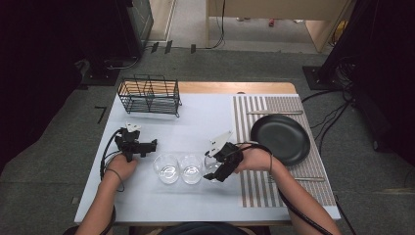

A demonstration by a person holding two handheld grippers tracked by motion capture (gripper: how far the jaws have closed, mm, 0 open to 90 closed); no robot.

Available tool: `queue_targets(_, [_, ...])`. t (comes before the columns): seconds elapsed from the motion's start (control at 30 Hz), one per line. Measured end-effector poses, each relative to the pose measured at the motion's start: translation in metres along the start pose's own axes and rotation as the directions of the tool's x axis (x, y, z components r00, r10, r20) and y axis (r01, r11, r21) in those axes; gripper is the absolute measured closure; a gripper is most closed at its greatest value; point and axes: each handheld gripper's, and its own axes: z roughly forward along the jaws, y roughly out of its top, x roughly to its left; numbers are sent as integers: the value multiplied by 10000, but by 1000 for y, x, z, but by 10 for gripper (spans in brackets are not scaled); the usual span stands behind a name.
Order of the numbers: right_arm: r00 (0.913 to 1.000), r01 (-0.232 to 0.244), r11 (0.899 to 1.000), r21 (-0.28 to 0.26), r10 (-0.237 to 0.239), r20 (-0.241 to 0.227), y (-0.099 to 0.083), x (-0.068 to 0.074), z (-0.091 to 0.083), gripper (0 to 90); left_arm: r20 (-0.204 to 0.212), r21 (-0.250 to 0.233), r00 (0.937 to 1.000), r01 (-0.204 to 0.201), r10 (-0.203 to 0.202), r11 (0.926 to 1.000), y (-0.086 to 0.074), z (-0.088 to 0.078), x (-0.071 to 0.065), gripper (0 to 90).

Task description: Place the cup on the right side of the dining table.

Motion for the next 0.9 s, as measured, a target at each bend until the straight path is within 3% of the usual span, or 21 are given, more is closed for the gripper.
queue_targets(0.9, [9995,82,9988,-486,-67,314,3,0,-7,194,2,0,10000,2,-2,10000,0,0,0,0])
